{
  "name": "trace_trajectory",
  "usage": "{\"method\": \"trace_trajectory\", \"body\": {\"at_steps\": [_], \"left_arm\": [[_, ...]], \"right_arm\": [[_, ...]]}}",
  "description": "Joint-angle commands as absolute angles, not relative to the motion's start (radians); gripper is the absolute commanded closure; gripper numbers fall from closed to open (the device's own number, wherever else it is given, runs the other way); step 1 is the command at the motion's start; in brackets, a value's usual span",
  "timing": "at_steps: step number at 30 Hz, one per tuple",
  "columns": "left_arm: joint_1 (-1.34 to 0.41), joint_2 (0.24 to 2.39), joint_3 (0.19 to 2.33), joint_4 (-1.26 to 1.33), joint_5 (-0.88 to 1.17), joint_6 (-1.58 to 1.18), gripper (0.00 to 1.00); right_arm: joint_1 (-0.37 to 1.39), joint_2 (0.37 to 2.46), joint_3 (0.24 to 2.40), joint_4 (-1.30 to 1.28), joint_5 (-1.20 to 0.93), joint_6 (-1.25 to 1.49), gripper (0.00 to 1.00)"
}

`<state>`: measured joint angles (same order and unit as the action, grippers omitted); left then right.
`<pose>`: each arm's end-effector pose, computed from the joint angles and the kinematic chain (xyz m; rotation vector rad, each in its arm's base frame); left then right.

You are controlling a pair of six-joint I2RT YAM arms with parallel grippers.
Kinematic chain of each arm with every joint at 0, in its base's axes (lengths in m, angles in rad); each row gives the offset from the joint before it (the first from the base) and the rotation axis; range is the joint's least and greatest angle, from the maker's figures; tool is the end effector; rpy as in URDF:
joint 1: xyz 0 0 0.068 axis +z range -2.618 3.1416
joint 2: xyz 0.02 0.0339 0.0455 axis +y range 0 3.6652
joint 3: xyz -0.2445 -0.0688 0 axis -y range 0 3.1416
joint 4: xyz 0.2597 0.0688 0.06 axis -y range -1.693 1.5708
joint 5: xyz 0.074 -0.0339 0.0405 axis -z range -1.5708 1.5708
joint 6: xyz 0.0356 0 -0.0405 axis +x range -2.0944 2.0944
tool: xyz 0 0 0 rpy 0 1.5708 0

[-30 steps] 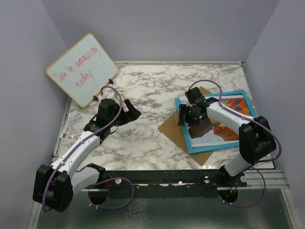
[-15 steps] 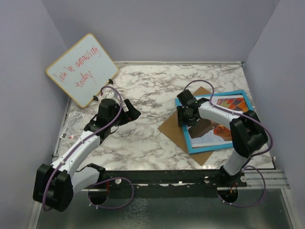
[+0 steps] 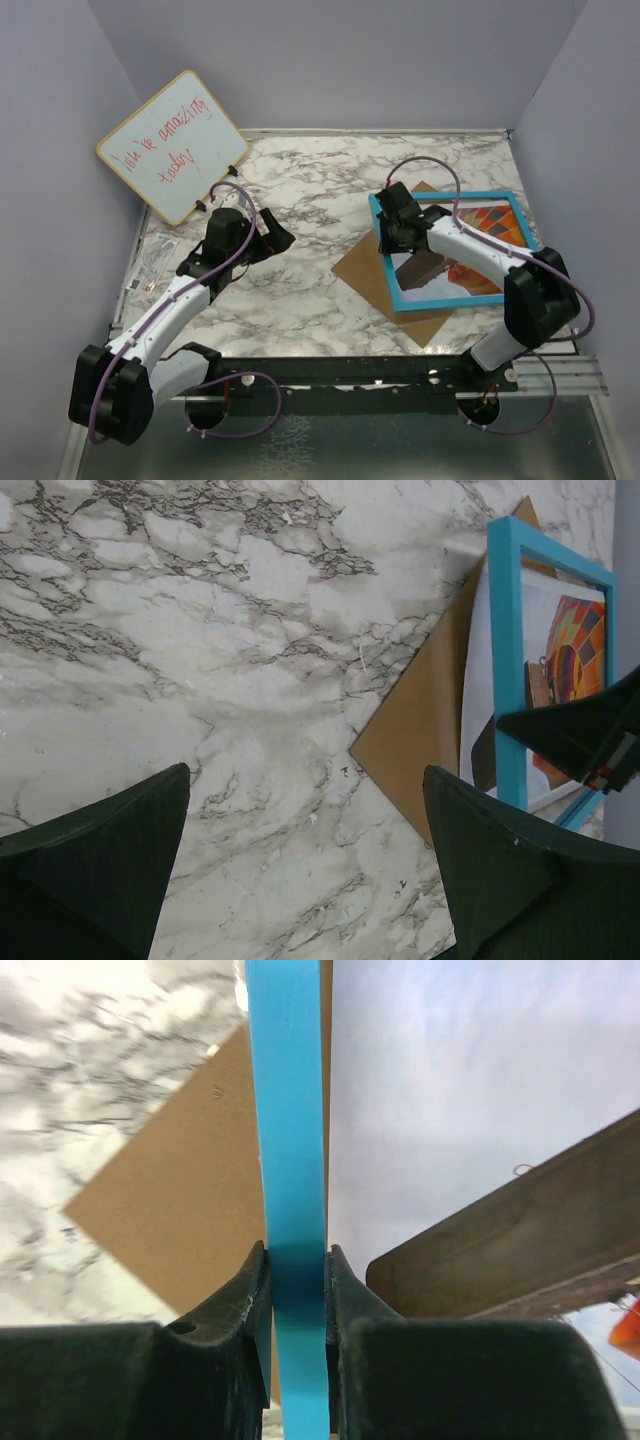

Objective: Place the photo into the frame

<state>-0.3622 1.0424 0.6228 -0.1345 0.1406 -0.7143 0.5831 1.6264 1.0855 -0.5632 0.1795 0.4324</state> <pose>0.2332 -0.0937 0.2162 -0.3030 2.2004 -0.7681 0.2841 0.1798 0.1780 -0.1428 2.6437 0.0977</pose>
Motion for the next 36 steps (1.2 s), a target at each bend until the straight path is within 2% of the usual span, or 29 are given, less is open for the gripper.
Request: {"method": "trace_trajectory", "body": {"at_steps": [1, 8, 12, 15, 25, 27, 31, 36], "left_arm": [[-0.365, 1.039, 0.669, -0.101, 0.145, -0.731, 0.01], [-0.375, 1.071, 0.689, -0.011, 0.248, -0.802, 0.01], [-0.392, 1.128, 0.693, 0.154, 0.349, -0.903, 0.01], [-0.425, 1.231, 0.723, 0.264, 0.392, -0.965, 0.01], [-0.591, 1.632, 1.014, 0.293, 0.385, -0.929, 0.01], [-0.598, 1.684, 1.048, 0.278, 0.372, -0.945, 0.09], [-0.600, 1.733, 1.075, 0.259, 0.353, -0.962, 0.17], [-0.604, 1.803, 1.133, 0.276, 0.408, -1.022, 0.44]], "right_arm": [[0.589, 1.461, 1.118, -0.504, 0.211, 0.402, 0.99], [0.589, 1.374, 1.117, -0.436, 0.048, 0.371, 0.99], [0.589, 1.372, 1.098, -0.422, -0.033, 0.367, 0.99], [0.588, 1.359, 1.057, -0.393, -0.063, 0.362, 0.99], [0.589, 1.333, 1.014, -0.354, -0.132, 0.337, 0.99], [0.589, 1.327, 1.014, -0.354, -0.128, 0.336, 0.99], [0.589, 1.311, 1.019, -0.359, -0.132, 0.333, 0.99], [0.589, 1.308, 1.013, -0.358, -0.170, 0.315, 0.99]]}}
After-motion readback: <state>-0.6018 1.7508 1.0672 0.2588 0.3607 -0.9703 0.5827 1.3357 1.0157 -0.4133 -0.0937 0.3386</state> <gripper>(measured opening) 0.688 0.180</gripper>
